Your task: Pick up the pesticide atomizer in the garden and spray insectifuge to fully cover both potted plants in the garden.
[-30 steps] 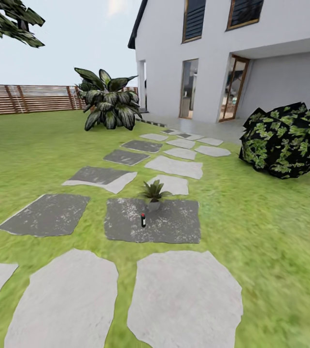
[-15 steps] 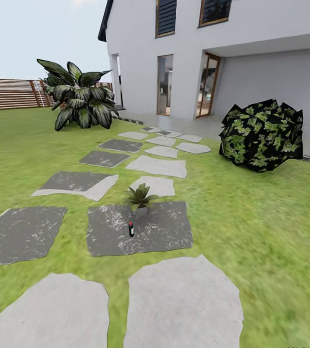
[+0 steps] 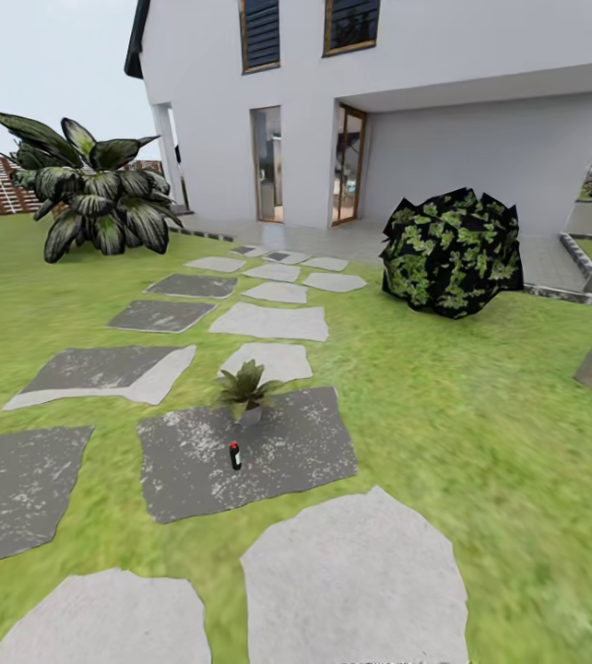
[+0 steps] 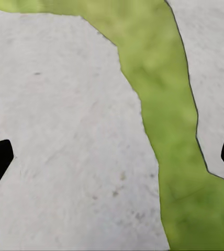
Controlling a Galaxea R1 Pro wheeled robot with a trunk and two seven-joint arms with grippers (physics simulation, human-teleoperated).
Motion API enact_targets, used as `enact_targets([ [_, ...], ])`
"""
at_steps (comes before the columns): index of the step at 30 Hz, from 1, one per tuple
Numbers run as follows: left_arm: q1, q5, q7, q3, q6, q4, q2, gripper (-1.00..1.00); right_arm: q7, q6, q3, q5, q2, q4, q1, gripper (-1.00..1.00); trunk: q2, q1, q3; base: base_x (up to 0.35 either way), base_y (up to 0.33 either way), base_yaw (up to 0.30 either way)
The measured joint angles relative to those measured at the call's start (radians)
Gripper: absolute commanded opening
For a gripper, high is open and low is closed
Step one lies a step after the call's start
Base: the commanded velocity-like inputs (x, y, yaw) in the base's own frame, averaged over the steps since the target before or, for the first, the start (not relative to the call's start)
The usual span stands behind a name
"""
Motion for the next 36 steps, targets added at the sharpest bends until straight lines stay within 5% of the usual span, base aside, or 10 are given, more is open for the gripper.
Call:
enact_targets([
  [36, 0.0, 0.0, 0.0, 0.0, 0.0, 0.0, 0.0, 1.0, 0.001, 0.0, 0.0, -0.001, 0.0, 0.0, 0.0, 1.0, 0.0, 0.0, 0.0, 0.005, 0.314, -0.298],
])
